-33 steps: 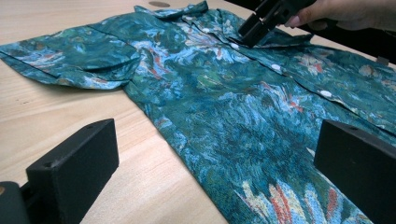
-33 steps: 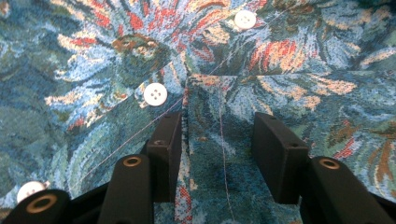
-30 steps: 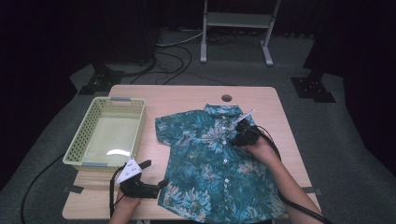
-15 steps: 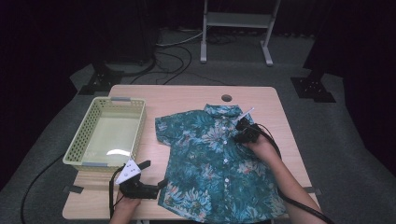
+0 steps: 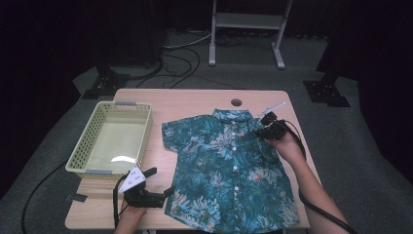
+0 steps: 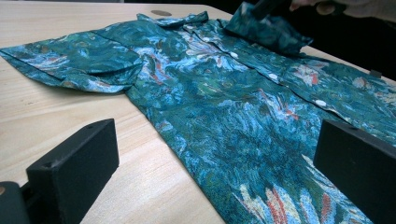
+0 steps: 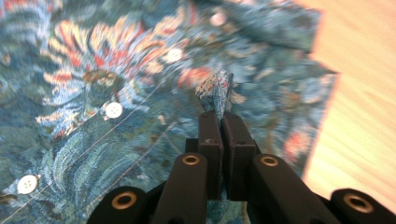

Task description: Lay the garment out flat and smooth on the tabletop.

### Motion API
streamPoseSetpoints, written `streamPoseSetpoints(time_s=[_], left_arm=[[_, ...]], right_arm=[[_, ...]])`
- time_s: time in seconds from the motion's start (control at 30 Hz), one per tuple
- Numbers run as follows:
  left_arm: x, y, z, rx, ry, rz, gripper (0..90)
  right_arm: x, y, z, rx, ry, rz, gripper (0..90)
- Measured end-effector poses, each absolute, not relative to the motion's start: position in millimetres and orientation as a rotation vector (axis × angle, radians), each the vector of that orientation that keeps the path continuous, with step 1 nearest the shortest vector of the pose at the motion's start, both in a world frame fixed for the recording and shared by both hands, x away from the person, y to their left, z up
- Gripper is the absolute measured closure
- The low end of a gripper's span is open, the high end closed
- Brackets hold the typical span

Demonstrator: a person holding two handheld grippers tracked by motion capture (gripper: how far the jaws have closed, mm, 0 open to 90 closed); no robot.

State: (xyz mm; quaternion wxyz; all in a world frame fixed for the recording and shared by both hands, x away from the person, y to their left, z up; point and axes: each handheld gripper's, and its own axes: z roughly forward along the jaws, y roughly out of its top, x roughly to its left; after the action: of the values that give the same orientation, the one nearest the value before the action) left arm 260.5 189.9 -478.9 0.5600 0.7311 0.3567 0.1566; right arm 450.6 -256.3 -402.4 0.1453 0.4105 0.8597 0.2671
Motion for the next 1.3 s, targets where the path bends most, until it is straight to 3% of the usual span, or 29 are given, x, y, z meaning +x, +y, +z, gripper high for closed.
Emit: streamPoseSetpoints(time_s=[0.23,0.5,0.9,1.3], left_arm=[[261,189,-479,1.726,0.842,0.377,0.0],[261,189,-479,1.721,0.845,0.373,0.0],[261,191,-479,1.702,0.838,0.359,0.0],[261,190,-479,1.699,0.840,0.365,0.0]], right_arm=[[451,-314,-388,1.360,2.321,0.836,87.8],[455,-356,-398,1.541,2.175,0.803,87.8],[456,-391,-428,1.742,2.064,0.699,87.6],[454,-399,-431,1.755,2.031,0.676,86.8]])
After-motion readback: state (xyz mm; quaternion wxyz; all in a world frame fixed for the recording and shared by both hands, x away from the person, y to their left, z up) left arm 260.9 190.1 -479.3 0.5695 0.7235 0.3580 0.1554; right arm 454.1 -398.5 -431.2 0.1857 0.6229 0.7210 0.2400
